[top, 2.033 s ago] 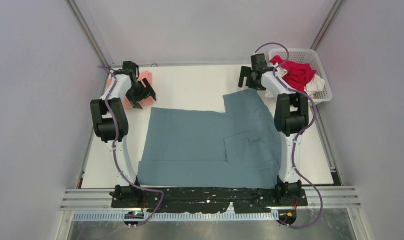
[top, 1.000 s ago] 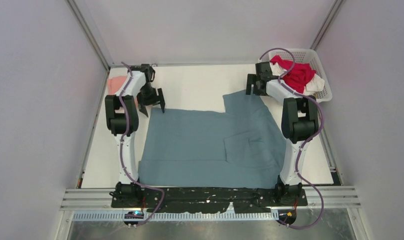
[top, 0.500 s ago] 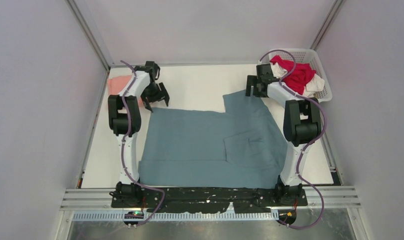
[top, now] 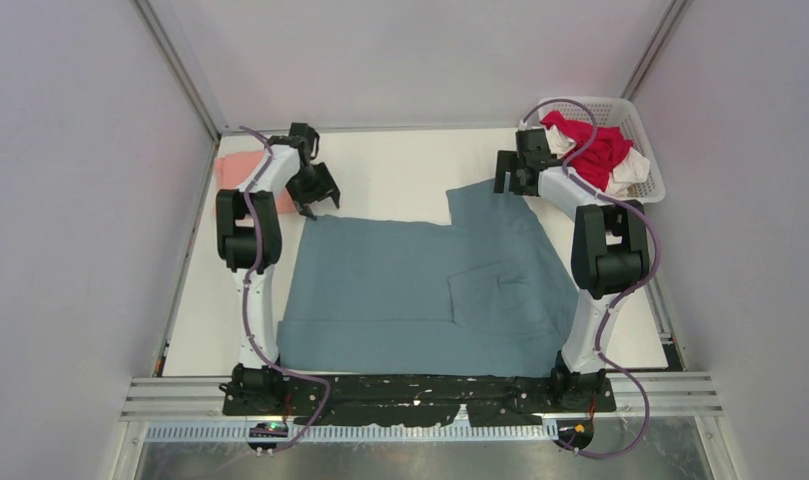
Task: Fold and stack the t-shirts
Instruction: Grab the side of the flattened tshirt furthest away from the robot with both arms
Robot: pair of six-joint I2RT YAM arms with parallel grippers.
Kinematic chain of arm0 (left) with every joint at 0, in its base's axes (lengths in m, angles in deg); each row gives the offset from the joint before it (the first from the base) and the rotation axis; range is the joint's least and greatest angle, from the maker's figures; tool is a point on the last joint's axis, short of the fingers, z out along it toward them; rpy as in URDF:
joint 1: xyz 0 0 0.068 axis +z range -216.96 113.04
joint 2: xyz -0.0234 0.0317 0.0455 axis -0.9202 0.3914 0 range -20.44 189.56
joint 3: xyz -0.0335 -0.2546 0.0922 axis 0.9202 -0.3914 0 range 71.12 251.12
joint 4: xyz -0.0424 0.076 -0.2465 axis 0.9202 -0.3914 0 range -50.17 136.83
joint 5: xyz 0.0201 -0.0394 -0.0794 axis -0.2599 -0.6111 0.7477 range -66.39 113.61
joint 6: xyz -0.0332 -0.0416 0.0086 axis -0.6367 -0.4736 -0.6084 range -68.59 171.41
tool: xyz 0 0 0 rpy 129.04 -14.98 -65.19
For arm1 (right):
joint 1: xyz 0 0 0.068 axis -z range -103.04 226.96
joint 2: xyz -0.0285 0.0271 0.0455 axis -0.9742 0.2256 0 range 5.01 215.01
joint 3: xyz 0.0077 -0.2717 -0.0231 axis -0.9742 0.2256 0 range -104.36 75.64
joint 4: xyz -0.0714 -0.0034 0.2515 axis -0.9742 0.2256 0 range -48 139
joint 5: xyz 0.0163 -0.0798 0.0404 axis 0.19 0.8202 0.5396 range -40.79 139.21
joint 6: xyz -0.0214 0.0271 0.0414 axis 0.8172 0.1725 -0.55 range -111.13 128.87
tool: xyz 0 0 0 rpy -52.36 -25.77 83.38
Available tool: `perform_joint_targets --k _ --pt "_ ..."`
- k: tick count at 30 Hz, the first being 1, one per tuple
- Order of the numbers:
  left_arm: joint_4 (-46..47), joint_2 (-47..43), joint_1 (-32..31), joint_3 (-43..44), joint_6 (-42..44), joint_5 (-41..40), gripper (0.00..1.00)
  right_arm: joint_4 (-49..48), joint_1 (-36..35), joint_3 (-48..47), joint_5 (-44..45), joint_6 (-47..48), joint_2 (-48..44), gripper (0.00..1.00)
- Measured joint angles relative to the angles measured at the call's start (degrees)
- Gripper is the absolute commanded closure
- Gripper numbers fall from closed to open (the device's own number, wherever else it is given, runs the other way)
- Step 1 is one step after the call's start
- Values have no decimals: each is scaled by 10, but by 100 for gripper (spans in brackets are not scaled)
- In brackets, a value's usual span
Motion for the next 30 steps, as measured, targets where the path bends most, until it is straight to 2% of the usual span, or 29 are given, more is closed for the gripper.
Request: perform_joint_targets --k 3,13,19,24,27,30 --pt "-14 2 -2 6 -7 -1 33 -1 0 3 2 0 -3 5" --pt "-66 16 -30 26 -8 -9 70 -5 0 19 5 -5 -5 5" --pt "-86 16 -40 27 -9 -25 78 -9 0 33 6 -5 -22 5" --pt "-91 16 -43 28 -11 -34 100 -16 0 32 0 -4 -25 5" --pt "-93 17 -42 29 -12 -37 100 -15 0 20 -5 -2 -21 5" --pt "-94 18 -42 37 -9 -38 100 -7 0 -38 -10 -1 9 5"
